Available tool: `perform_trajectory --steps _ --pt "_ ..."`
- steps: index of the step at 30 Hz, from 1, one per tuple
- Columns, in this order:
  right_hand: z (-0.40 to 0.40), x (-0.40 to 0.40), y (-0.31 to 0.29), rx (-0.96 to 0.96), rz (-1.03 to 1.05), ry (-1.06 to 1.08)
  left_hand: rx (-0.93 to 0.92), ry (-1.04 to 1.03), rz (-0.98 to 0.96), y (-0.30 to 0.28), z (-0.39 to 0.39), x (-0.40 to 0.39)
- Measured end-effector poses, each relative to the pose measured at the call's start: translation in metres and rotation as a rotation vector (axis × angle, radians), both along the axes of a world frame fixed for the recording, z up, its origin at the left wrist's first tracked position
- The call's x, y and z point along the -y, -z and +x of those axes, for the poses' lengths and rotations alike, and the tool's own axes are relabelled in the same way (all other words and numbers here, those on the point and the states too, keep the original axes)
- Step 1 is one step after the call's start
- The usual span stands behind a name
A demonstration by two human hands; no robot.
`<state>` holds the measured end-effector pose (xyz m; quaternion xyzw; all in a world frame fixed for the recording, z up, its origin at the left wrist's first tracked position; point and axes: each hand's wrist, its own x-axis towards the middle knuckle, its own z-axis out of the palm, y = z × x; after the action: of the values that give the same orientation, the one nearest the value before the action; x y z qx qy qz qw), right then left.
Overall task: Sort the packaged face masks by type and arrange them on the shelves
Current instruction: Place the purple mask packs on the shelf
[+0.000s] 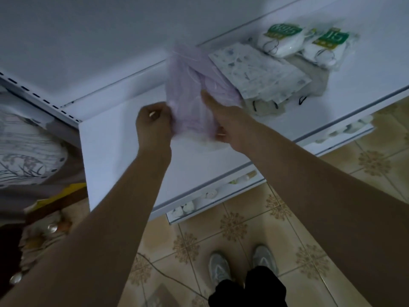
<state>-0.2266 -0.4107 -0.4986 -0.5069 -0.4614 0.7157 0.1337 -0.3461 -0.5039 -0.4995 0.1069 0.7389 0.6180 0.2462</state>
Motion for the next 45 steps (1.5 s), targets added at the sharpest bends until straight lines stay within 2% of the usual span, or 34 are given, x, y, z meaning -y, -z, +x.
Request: perform_trajectory --steps 3,6,8,10,13,15,17,19,21,24,27,30,33,36,38,40,41,43,44,45 --pt "-0.007 0.012 0.011 -0.130 0.016 0.008 0.302 0.086 0.043 -0.003 0.005 0.026" --pt "-0.004 0.017 0.016 -0.221 0.061 -0.062 0.715 0.290 0.193 -0.010 -0.010 0.043" --pt "-0.007 0.020 0.017 -0.232 0.020 -0.111 0.812 0.360 0.239 -0.011 -0.017 0.048" --pt "-0.010 0.023 0.015 -0.169 0.018 -0.127 0.823 0.387 0.271 -0.010 -0.021 0.052" --pt "-0.016 0.026 0.016 -0.030 0.218 -0.131 0.836 0.385 0.284 -0.004 -0.031 0.060" --pt "-0.018 0.025 0.016 0.039 0.343 -0.121 0.758 0.377 0.219 -0.003 -0.036 0.063" --pt "-0.020 0.023 0.017 -0.038 0.269 -0.103 0.697 0.350 0.172 0.000 -0.040 0.063" --pt "-0.023 0.023 0.017 -0.184 0.123 -0.110 0.558 0.344 0.120 0.004 -0.044 0.063" --pt "-0.026 0.026 0.017 -0.182 0.056 -0.155 0.445 0.371 0.101 0.007 -0.048 0.063" --pt "-0.028 0.030 0.017 -0.202 -0.020 -0.158 0.555 0.398 0.162 0.003 -0.052 0.064" --pt "-0.025 0.032 0.014 -0.283 -0.136 -0.101 0.687 0.284 0.185 -0.001 -0.056 0.071" --pt "-0.025 0.033 0.012 -0.347 -0.248 -0.104 0.585 0.217 0.135 0.004 -0.059 0.082" --pt "-0.030 0.039 0.015 -0.325 -0.223 -0.171 0.476 0.197 0.075 0.004 -0.057 0.091" --pt "-0.038 0.048 0.024 -0.336 0.006 -0.259 0.547 0.272 0.098 -0.002 -0.053 0.097" --pt "-0.041 0.058 0.029 -0.241 0.203 -0.442 0.595 0.372 0.140 -0.001 -0.051 0.101" --pt "-0.044 0.070 0.031 -0.181 0.381 -0.685 0.574 0.339 0.084 0.007 -0.047 0.103" --pt "-0.047 0.073 0.032 -0.163 0.523 -0.736 0.547 0.261 0.039 0.010 -0.045 0.104" --pt "-0.048 0.061 0.031 0.019 0.972 -0.641 0.500 0.060 -0.018 0.015 -0.045 0.106" --pt "-0.047 0.045 0.031 0.208 1.270 -0.522 0.498 -0.004 -0.007 0.018 -0.047 0.106" --pt "-0.044 0.029 0.028 0.424 1.469 -0.413 0.506 -0.039 0.009 0.020 -0.050 0.105"
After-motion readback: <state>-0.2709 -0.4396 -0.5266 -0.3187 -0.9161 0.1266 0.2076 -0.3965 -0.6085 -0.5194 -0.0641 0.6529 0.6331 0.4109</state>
